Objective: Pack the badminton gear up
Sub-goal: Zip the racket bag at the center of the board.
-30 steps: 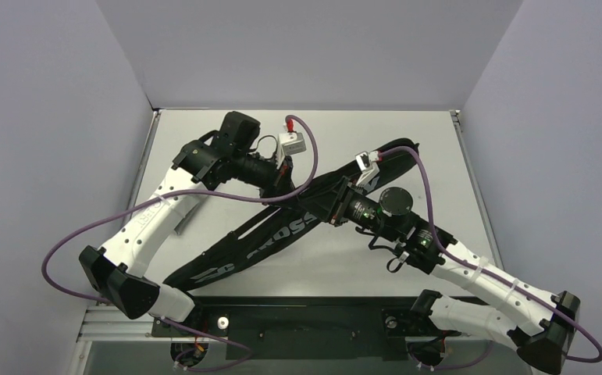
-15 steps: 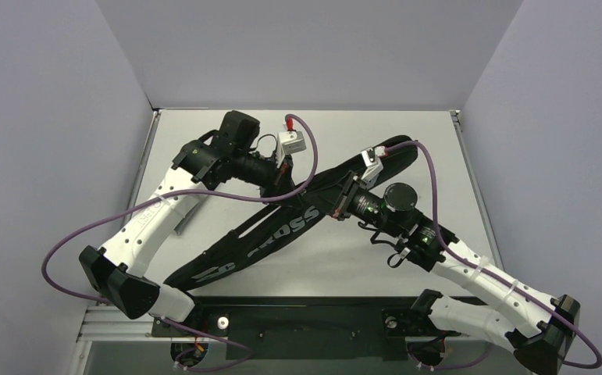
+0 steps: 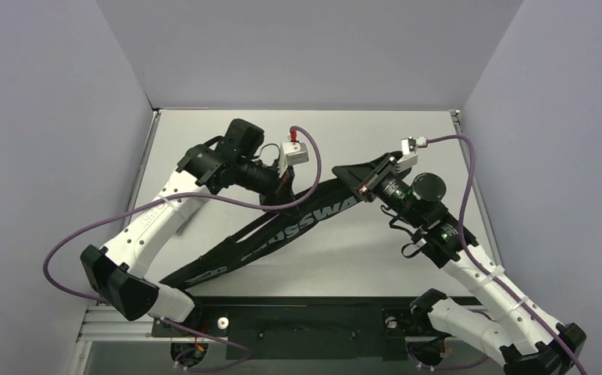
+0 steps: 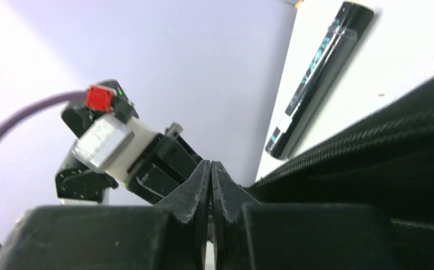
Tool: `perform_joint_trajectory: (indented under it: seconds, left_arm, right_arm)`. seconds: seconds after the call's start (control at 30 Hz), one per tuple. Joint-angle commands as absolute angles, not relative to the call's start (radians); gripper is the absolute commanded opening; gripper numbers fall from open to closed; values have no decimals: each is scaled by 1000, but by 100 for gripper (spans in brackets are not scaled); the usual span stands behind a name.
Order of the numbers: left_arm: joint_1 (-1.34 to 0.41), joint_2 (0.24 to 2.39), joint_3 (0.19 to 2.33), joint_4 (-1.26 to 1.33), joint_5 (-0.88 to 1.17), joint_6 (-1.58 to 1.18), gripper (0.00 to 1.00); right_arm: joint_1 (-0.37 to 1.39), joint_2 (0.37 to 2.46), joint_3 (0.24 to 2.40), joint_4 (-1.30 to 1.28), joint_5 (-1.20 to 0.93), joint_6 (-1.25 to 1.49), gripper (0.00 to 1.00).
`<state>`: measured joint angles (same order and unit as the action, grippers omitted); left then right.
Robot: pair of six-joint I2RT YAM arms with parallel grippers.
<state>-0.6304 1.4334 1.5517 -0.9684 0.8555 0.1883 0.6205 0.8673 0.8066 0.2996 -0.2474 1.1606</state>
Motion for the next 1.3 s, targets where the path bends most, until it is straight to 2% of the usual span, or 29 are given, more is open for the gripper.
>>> perform_joint_trajectory:
  seconds: [0.0, 0.07, 0.2, 0.27, 0.3, 0.37, 0.5, 0.6, 0.83, 1.1, 1.27]
  left_arm:
    - [-627, 1368, 1558, -972, 852, 238, 0]
    - [-627, 1366, 1555, -972, 846, 240, 0]
    - [-627, 1372, 1561, -966, 827, 234, 0]
    - [-626, 1385, 1577, -961, 784, 213, 0]
    - [-626, 1398, 1585, -955, 762, 182, 0]
    - [-626, 1424, 1606, -946, 690, 123, 0]
    - [-638, 1553, 1670, -1020, 460, 57, 0]
    - [-655, 1655, 1678, -1089, 472, 92, 0]
    - [-704, 1674, 1546, -920, 610, 158, 0]
    - [-713, 1683, 1508, -890, 695, 187, 0]
    - [-714, 1660, 1488, -891, 698, 226, 0]
  right_arm:
    - [569, 832, 819, 380, -240, 1272, 0]
    - [561, 831, 826, 376, -256, 1250, 0]
    - [610, 872, 924, 185, -307, 1100, 1]
    - [663, 877, 994, -5, -291, 989, 16]
    - [689, 877, 1014, -71, -217, 941, 29]
    - [777, 883, 1066, -248, -58, 807, 43]
    - [820, 906, 1082, -420, 135, 735, 57]
    - [819, 897, 1037, -464, 242, 758, 59]
    - [758, 890, 937, -480, 337, 868, 61]
    - [662, 1062, 927, -369, 131, 932, 63]
    - [674, 1130, 910, -241, 30, 1023, 72]
